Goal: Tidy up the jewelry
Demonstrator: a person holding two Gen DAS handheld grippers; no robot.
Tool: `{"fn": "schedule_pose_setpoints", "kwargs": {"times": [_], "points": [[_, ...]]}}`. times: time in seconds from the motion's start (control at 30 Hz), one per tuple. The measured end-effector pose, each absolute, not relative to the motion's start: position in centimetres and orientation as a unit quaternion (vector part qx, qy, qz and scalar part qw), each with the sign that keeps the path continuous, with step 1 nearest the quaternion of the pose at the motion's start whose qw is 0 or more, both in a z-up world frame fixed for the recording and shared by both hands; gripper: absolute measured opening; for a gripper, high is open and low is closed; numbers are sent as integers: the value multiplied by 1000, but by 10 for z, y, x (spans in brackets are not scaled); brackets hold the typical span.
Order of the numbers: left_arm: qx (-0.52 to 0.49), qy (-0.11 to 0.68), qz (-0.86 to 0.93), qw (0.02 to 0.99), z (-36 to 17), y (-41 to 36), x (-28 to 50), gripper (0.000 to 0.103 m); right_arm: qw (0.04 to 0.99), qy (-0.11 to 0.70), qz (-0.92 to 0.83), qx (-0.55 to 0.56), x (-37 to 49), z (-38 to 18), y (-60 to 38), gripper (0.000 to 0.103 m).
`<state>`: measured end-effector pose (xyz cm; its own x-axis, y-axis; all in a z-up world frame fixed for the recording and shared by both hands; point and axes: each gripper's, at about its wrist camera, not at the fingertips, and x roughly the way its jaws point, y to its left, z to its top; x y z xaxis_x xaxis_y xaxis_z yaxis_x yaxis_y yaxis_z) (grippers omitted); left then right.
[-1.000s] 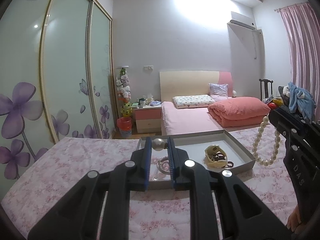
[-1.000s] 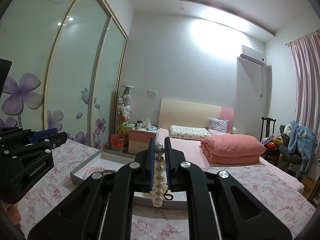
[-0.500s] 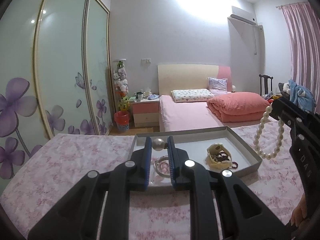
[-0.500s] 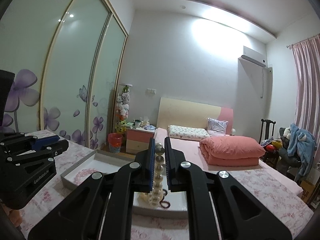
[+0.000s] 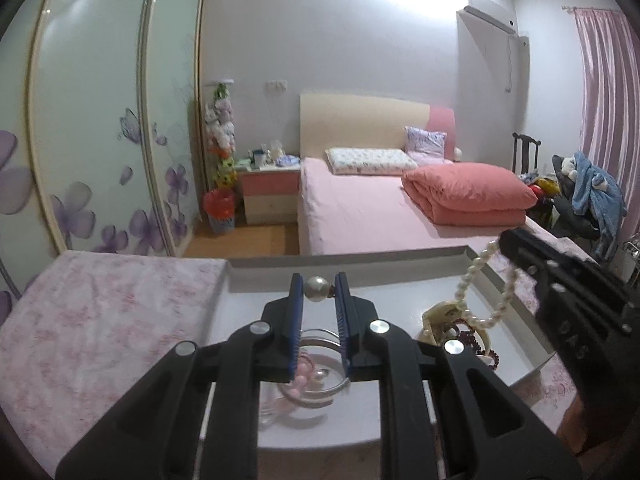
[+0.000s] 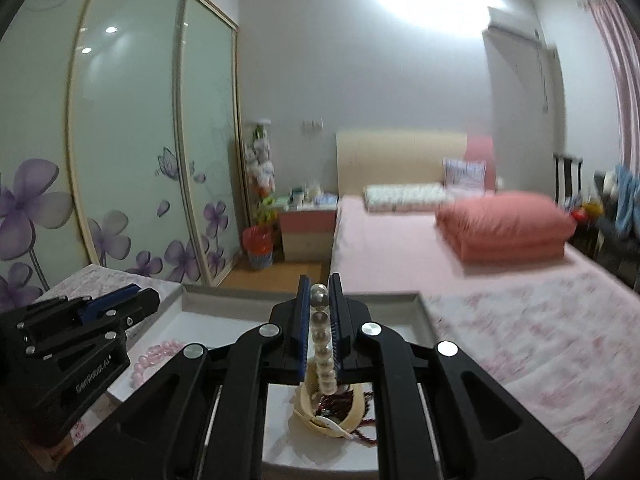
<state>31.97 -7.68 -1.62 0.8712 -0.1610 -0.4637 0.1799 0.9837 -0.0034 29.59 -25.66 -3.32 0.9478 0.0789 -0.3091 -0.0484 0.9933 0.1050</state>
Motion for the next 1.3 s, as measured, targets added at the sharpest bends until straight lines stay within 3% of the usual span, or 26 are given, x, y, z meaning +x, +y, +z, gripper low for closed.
{"fn": "schedule_pose_setpoints", "kwargs": {"times": [0.17, 0.27, 0.47, 0.5, 0.57, 0.8, 0.93, 1.07, 1.2, 1.3], "points": [[18, 256, -97, 962, -31, -86, 334, 17, 978, 188, 54, 76, 307, -46, -262, 13], [19, 261, -101, 960, -36, -89, 339, 17, 975, 190, 54, 99, 306, -46, -270, 60], [24, 274, -112, 955, -45, -98, 347, 19, 977, 168, 18, 128, 302, -38, -287, 60], [24, 277, -113, 954, -45, -99, 348, 23, 977, 169, 14, 131, 302, -38, -289, 60], [19, 280, -108, 954, -44, -97, 350, 49, 975, 173, 7, 137, 306, -37, -293, 60], [-31, 265, -78, 961, -17, -50, 332, 66, 978, 164, -6, 129, 291, -18, -300, 60], [-60, 233, -45, 969, 7, -10, 291, 84, 977, 171, 2, 125, 267, -8, -302, 60], [-62, 207, -22, 976, 22, 13, 243, 97, 978, 175, 7, 112, 235, -4, -298, 84], [-49, 187, -1, 981, 24, 24, 198, 99, 980, 174, 13, 91, 197, -4, -282, 101], [-36, 176, 8, 984, 21, 24, 173, 99, 983, 169, 9, 65, 173, -5, -268, 101]]}}
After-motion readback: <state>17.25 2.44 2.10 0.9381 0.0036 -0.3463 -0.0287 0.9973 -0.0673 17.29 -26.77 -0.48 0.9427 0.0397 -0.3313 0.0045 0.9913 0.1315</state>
